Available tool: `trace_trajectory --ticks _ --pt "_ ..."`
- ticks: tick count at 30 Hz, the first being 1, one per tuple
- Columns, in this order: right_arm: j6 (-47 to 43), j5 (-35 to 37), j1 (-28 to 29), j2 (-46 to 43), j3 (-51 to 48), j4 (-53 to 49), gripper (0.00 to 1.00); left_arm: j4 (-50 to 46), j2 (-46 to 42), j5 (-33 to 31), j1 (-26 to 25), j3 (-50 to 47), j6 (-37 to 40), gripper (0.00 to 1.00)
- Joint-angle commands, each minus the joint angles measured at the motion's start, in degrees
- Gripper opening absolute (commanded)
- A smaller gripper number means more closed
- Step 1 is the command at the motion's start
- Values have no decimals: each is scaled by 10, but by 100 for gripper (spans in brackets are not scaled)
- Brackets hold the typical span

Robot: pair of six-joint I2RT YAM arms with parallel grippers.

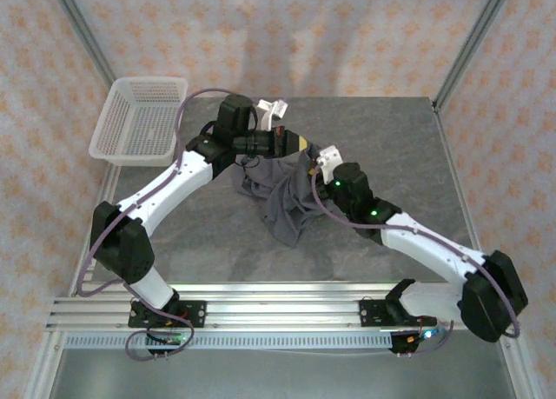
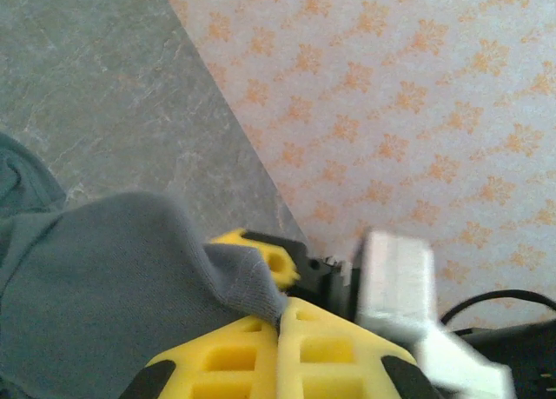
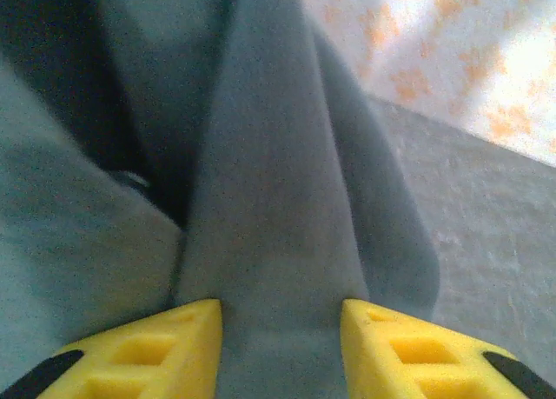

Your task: Fold the inside-out t-shirt

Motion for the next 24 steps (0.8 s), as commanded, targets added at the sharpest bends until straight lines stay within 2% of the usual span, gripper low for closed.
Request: trace_trajectory --ticks 1,2,4,5,6,10,12,14,18,19,22,24 --pt "-35 59 1 25 27 4 45 -6 2 -4 -3 18 15 0" --pt "-32 60 2 32 37 -2 39 -6 1 -5 -4 17 15 0" --pt "-8 52 1 39 59 -22 13 -34 0 -19 -3 20 33 0" --pt "5 25 -3 34 65 -32 2 -53 0 -29 0 24 51 0" --pt "21 -26 -10 25 71 -49 0 -79 1 -44 3 28 66 0" --pt "120 -307 -66 -30 70 -62 0 -154 16 -118 33 19 116 0" --pt "172 -375 -91 -47 58 -38 0 -131 23 -108 52 -6 108 0" --pt "209 -409 -110 -60 47 -14 0 -100 26 -97 60 -28 100 0" --pt "320 -515 -152 -55 24 104 0 -140 45 -144 60 -39 148 1" --pt "338 -538 -158 -45 23 124 0 -140 47 -148 60 -46 155 6" --pt "340 -561 -163 -23 33 113 0 -143 32 -175 59 -65 176 32" --pt "333 -557 -164 -17 36 107 0 -157 1 -228 60 -80 203 40"
